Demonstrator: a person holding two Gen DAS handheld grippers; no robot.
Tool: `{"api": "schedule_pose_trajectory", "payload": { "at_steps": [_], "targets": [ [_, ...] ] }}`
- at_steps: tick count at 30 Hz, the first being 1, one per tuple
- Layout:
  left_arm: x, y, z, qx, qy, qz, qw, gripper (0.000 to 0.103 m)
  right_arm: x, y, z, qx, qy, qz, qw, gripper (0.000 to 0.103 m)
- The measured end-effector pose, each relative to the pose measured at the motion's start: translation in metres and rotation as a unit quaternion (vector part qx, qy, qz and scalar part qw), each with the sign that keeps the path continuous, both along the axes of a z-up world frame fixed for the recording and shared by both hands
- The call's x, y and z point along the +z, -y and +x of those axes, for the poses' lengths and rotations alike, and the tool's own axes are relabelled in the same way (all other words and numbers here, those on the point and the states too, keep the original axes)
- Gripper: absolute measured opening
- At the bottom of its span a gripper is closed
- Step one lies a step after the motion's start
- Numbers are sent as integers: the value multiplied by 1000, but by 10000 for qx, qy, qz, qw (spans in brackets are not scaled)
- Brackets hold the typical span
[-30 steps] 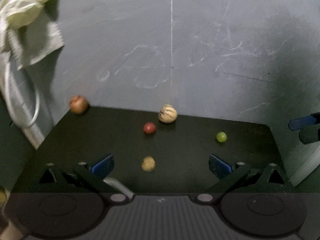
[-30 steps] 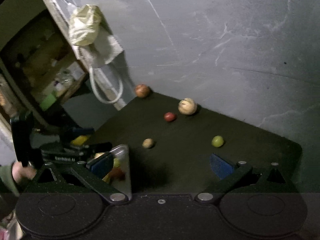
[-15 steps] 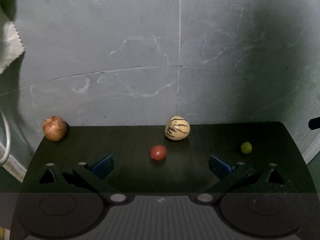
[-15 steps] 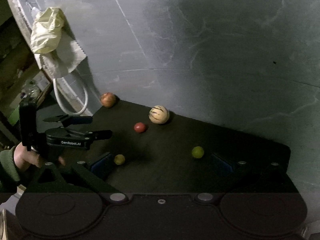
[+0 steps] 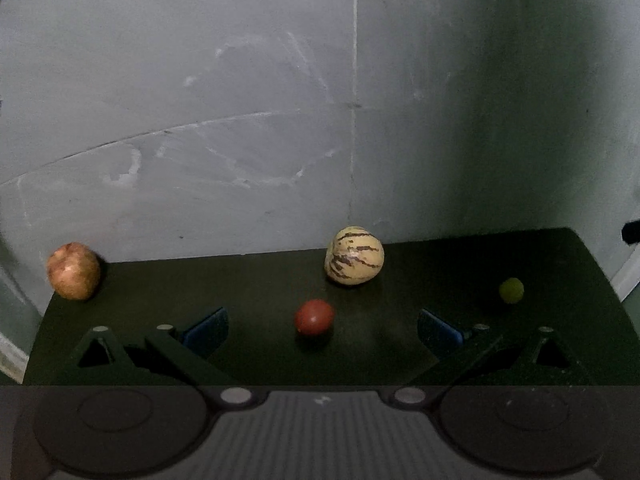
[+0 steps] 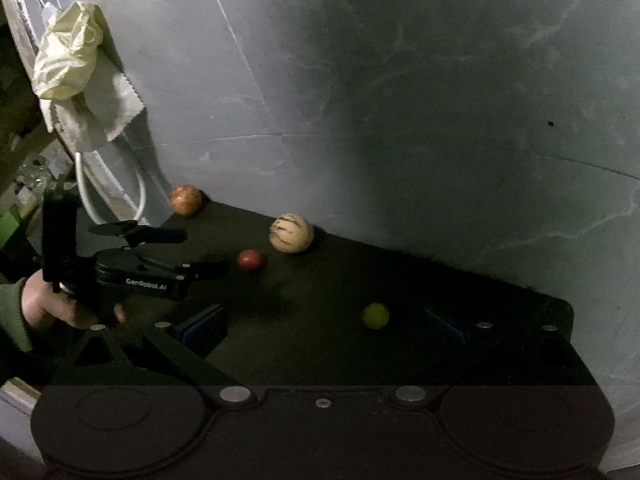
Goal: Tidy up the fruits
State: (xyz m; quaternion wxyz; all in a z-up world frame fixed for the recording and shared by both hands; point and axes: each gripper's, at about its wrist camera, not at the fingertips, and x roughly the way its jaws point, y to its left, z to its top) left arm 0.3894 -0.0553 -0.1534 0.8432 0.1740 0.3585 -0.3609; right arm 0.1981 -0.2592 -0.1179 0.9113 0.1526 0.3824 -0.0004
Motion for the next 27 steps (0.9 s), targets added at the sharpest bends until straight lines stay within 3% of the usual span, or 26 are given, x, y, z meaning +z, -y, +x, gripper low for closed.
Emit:
{"api": "schedule_pose_trajectory", "payload": {
  "at_steps": [8, 17, 19, 22, 27],
  "targets": [
    [-26, 20, 25, -416, 90, 260, 9988, 99, -24, -1, 21, -94, -52, -237, 9997, 102],
    [-46, 19, 38, -711, 63, 398, 9967, 72, -47, -2, 40, -170, -157, -373, 9990, 99],
    [-49, 19, 38, -791, 82, 434, 9959, 58, -51, -3, 45, -147, -184, -400, 9989, 99],
    [-53, 16, 37, -888, 54, 471, 9949, 45, -56, -6, 49, -134, -232, -419, 9988, 99],
    [-54, 12, 36, -963, 104, 441, 9943, 32, -60, -8, 55, -86, -289, -451, 9985, 99]
  ]
}}
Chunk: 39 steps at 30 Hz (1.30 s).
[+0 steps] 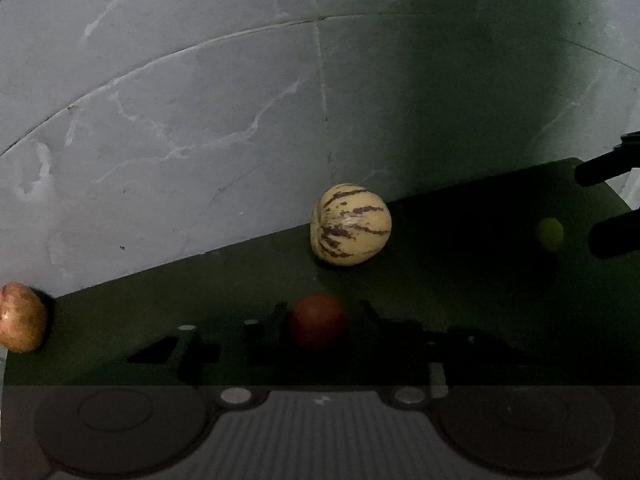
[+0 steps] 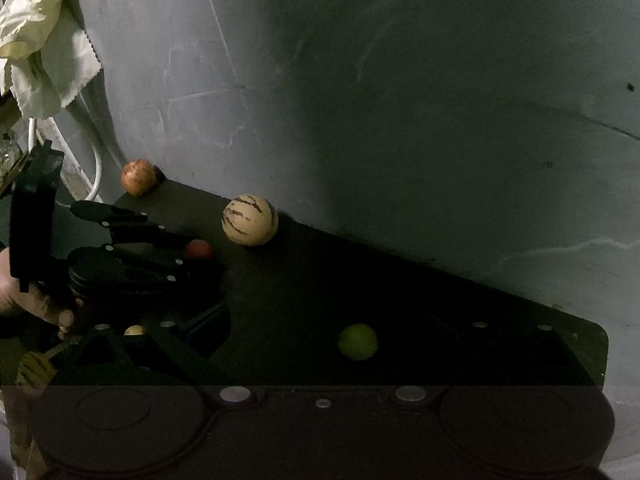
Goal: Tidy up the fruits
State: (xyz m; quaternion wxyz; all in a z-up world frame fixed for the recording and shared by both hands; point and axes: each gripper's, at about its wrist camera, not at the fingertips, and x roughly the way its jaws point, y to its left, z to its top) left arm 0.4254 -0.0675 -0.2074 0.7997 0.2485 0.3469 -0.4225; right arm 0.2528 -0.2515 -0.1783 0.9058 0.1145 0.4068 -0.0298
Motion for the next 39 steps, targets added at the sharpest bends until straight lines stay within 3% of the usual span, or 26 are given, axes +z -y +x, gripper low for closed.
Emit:
{"api": "schedule_pose_trajectory", "payload": {
  "at_steps": [6, 8, 14, 18, 22, 29, 39],
  "targets": [
    [2, 0, -4, -33, 34, -37, 10000, 31, -13, 0, 5, 86, -128, -97, 9998, 92],
    [4, -2, -6, -24, 4, -105, 9999, 31, -19, 2, 6, 107, -213, -114, 9997, 80],
    [8, -4, -9, 35, -6, -185, 9998, 31, -32, 4, 9, 140, -403, -288, 9987, 63],
    [8, -5, -10, 83, -19, -219, 9997, 31, -35, 5, 10, 204, -392, -328, 9985, 60],
    [8, -4, -14, 144, -6, -204, 9997, 31, -34, 5, 12, 263, -405, -440, 9979, 27],
    [19, -6, -22, 268, 25, -255, 9993, 31, -26, 5, 8, 321, -387, -257, 9984, 25],
    [53, -12, -58, 755, 236, -329, 9963, 31, 29, -11, -10, 901, 189, 44, 9957, 25]
  ]
}}
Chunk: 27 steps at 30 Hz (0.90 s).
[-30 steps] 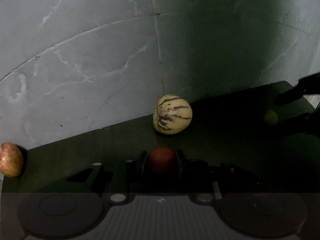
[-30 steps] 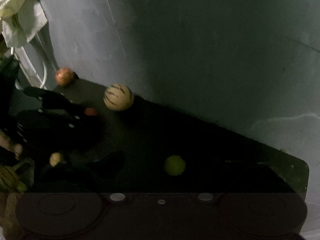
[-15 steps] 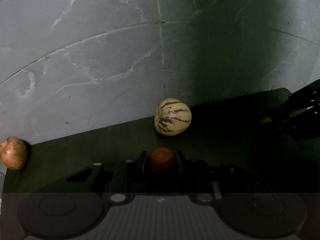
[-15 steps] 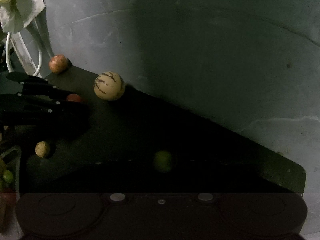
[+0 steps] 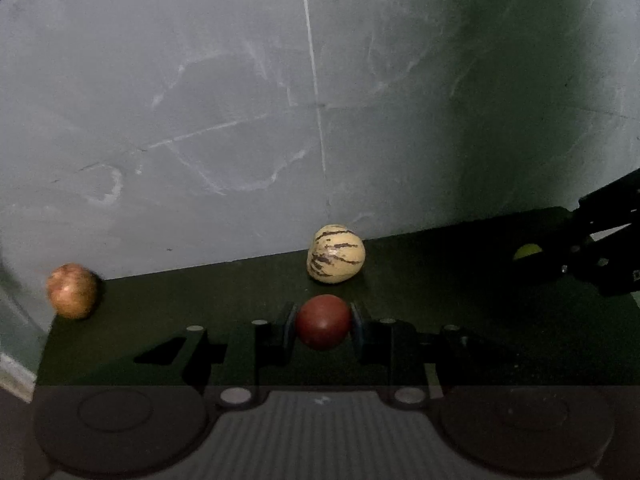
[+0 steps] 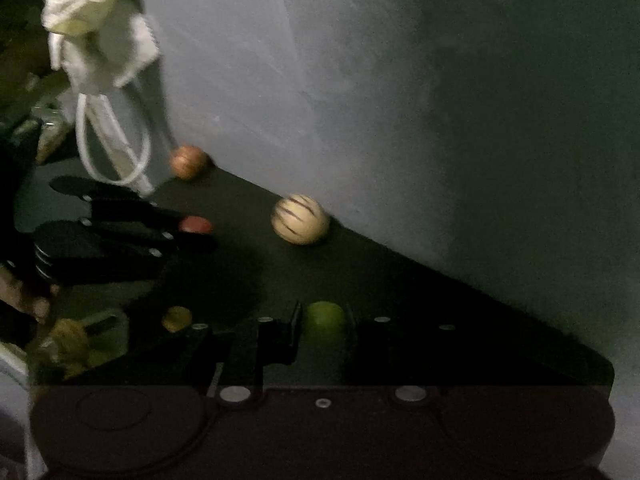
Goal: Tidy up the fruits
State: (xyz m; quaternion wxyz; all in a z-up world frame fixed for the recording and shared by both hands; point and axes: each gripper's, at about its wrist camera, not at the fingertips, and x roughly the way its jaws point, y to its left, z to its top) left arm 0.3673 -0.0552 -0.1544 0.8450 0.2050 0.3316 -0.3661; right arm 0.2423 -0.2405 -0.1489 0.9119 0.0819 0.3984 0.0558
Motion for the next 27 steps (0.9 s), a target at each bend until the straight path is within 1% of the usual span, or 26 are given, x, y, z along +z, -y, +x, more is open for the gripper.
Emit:
{"api": "schedule_pose_trajectory", "payload": {
  "at_steps": [6, 12, 16, 21, 27],
  "targets": [
    [33, -8, -36, 528, 157, -75, 9985, 31, 41, -4, -11, 482, 400, 194, 9978, 25],
    [63, -14, -81, 957, 352, -87, 9947, 31, 84, -9, -31, 939, 809, 344, 9917, 25],
    [83, -21, -110, 1252, 497, -130, 9908, 31, 105, -14, -47, 1253, 1013, 409, 9861, 25],
    [99, -28, -142, 1566, 626, -99, 9856, 31, 126, -19, -65, 1553, 1224, 507, 9789, 25],
    [113, -45, -175, 2070, 684, -180, 9758, 31, 148, -26, -84, 1904, 1425, 596, 9695, 25]
  ]
}}
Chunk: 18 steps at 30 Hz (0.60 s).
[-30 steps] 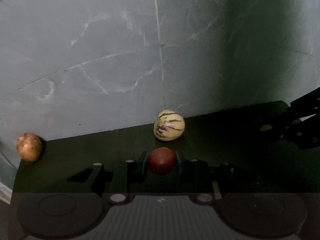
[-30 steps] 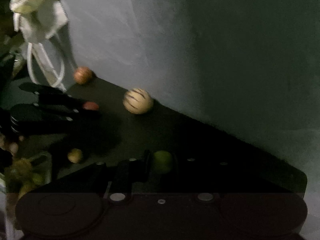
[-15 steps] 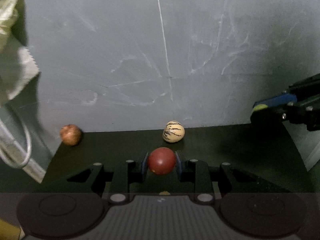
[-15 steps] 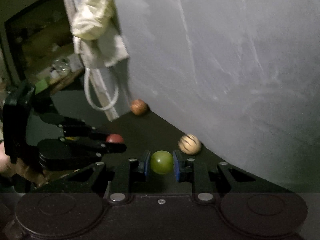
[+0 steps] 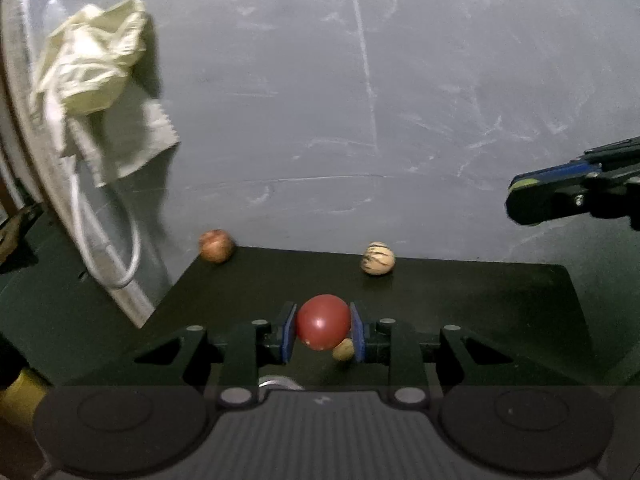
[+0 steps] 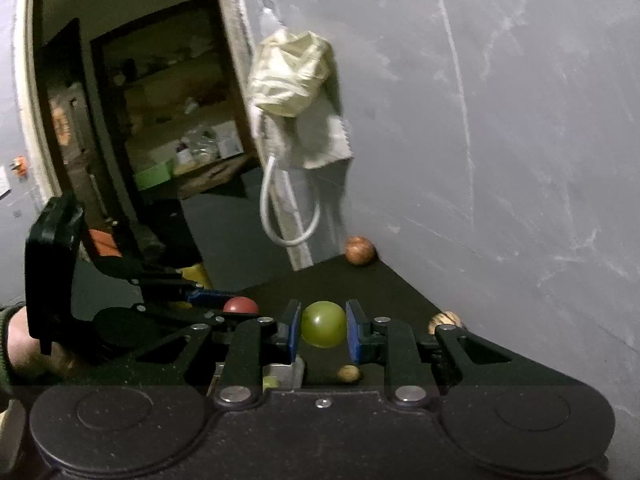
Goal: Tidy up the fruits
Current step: 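Carry the tomato in the left gripper while the right gripper carries the grape over the tray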
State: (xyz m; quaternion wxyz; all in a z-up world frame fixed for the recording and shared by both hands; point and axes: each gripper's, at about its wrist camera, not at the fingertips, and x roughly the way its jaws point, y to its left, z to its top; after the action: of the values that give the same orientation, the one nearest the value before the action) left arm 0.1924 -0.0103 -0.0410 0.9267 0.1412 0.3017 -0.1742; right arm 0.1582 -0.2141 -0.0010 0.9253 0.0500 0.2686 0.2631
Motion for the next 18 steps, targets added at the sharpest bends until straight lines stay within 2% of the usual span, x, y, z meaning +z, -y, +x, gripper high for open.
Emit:
{"api": "schedule_pose_trajectory", "payload": {
  "at_steps": [8, 18],
  "targets": [
    [8, -25, -35, 612, 61, -170, 9980, 31, 17, -14, -17, 425, 186, -14, 9989, 25],
    [6, -56, -77, 1223, 44, -338, 9919, 31, 24, -42, -38, 945, 257, -48, 9952, 25]
  ]
}}
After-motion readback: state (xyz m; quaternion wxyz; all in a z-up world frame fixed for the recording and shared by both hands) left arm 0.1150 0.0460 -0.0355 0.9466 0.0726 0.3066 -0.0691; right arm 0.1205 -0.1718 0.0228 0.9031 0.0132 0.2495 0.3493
